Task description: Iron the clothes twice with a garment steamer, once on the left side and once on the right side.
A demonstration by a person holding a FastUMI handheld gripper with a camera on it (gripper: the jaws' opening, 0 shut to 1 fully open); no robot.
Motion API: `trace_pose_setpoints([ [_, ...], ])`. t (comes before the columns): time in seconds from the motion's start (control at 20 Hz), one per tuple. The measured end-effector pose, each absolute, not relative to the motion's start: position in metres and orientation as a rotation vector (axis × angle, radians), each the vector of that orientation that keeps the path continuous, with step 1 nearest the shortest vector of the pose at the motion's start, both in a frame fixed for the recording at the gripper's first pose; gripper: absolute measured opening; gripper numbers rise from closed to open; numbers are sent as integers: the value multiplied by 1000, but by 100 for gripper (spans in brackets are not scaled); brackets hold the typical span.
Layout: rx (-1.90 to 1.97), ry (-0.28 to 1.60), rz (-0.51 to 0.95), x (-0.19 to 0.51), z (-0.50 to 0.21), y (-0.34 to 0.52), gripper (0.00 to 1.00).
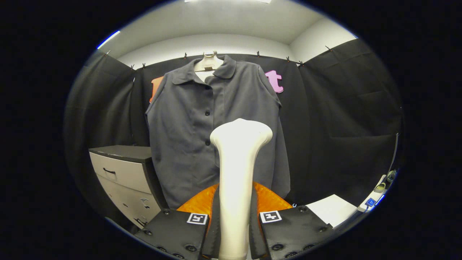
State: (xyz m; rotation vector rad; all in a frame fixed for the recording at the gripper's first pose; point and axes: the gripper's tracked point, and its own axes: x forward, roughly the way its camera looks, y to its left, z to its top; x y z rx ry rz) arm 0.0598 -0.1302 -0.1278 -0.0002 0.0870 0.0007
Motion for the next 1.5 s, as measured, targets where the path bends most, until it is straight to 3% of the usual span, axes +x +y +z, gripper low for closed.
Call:
trace_pose_setpoints([
  [0.5,35,-22,50,2,-35,-64,39],
  [1.5,12,-114,119,-26,9,1,39],
])
